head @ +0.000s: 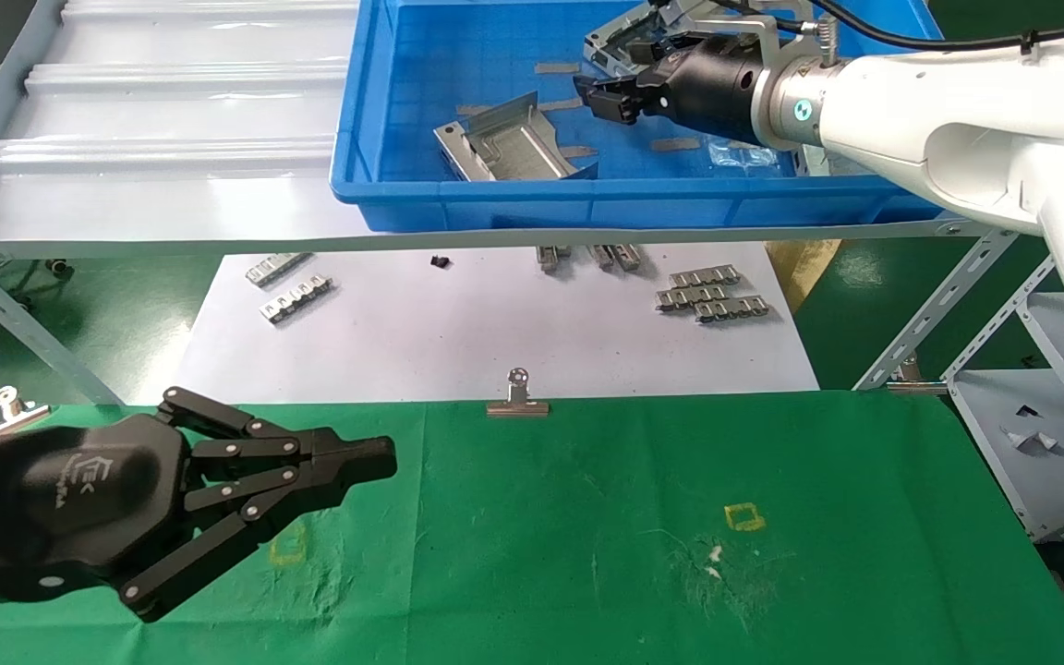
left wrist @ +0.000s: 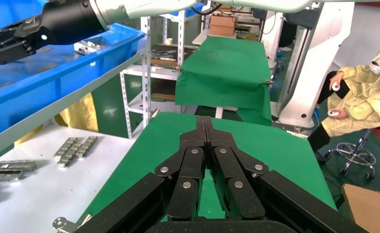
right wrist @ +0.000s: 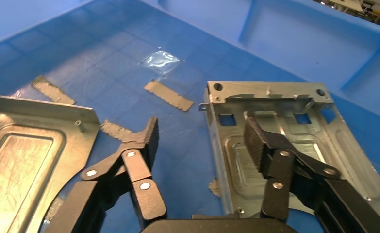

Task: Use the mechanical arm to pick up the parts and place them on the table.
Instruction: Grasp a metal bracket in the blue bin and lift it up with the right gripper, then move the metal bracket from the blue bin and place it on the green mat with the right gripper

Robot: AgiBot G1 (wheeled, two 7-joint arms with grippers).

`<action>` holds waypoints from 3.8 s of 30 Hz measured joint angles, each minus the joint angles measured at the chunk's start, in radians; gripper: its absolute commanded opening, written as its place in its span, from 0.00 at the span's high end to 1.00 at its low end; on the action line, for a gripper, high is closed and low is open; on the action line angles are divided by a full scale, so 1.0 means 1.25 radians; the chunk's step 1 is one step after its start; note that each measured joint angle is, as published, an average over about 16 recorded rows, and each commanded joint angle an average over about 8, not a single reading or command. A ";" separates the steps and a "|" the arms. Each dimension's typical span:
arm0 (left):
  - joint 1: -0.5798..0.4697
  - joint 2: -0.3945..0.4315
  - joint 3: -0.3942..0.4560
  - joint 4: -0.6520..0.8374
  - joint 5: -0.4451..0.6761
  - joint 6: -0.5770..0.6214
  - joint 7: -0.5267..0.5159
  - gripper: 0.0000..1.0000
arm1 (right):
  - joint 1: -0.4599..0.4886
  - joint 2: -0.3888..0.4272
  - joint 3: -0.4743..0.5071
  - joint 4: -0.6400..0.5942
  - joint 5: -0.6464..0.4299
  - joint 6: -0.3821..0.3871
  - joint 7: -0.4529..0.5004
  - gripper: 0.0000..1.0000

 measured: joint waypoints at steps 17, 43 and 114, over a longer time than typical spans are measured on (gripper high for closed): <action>0.000 0.000 0.000 0.000 0.000 0.000 0.000 1.00 | 0.006 0.000 -0.102 0.035 -0.023 0.034 0.003 1.00; 0.000 0.000 0.000 0.000 0.000 0.000 0.000 0.00 | 0.140 0.062 -0.137 0.025 0.044 -0.174 -0.072 1.00; 0.000 0.000 0.000 0.000 0.000 0.000 0.000 0.00 | -0.036 0.314 -0.719 0.123 0.321 -0.721 -0.383 1.00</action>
